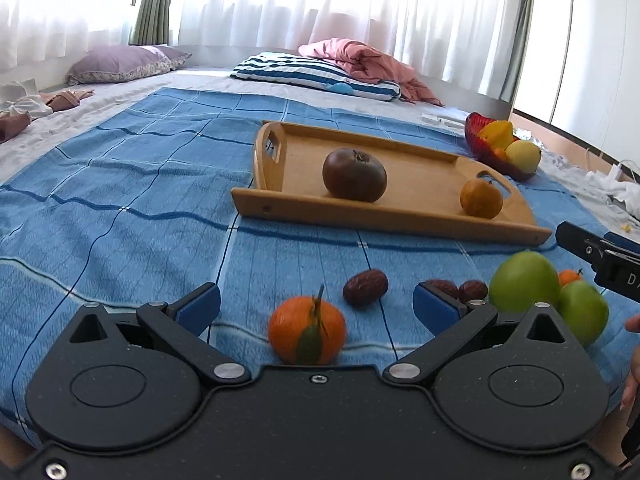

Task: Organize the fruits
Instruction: 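Withdraw both tools from the tray toward the remaining loose fruit, then grasp the small leafy mandarin with the left tool while the right tool grasps the green apple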

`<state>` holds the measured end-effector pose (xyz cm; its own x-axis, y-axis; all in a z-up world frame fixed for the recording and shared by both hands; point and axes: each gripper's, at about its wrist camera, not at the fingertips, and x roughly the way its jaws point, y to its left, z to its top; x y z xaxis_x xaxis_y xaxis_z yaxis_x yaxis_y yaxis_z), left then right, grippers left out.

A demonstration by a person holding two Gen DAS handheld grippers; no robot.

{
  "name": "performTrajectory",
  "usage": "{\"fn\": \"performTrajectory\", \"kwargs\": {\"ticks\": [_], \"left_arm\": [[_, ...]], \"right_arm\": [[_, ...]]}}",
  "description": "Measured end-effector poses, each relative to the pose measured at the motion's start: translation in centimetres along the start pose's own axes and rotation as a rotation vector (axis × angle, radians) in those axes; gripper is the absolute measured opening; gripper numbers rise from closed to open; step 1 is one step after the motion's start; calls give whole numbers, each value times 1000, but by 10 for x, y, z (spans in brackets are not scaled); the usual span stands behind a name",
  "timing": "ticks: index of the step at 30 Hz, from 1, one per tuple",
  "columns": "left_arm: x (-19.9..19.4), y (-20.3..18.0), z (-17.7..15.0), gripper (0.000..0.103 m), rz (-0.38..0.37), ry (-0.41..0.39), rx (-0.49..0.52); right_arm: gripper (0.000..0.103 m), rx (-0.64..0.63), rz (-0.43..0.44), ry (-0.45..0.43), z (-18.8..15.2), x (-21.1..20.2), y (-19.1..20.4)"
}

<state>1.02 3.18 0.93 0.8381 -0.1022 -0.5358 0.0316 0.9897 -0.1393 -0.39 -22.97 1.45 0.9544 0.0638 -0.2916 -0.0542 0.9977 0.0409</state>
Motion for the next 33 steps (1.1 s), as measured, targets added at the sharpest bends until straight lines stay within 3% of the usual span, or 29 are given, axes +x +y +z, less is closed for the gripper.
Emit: {"fn": "performTrajectory", "kwargs": {"ticks": [7,14,19,21,23,28,33], "left_arm": [[0,-6,-9,101,19,-12,50],[-8,-12,-14,88,48,-58,86],[-9,-12,-19,82,56,-52,89],[-10,-12,-21,67,60,-56,84],[-9,-12,-22,60,60,-52,88],[-8,-13,-25,56,57,-51,97],[-5,-16,-26,56,65,-47,107]], "right_arm": [[103,12,-47,-39,-19,-16,5],[103,54,-91,-69,-37,-34,5],[103,55,-83,-38,-47,-40,8],[103,42,-87,-26,-49,-40,11],[103,37,-91,-24,-51,-40,13],[102,22,-71,-22,-51,-42,21],[90,-3,-44,-9,-51,-41,28]]}}
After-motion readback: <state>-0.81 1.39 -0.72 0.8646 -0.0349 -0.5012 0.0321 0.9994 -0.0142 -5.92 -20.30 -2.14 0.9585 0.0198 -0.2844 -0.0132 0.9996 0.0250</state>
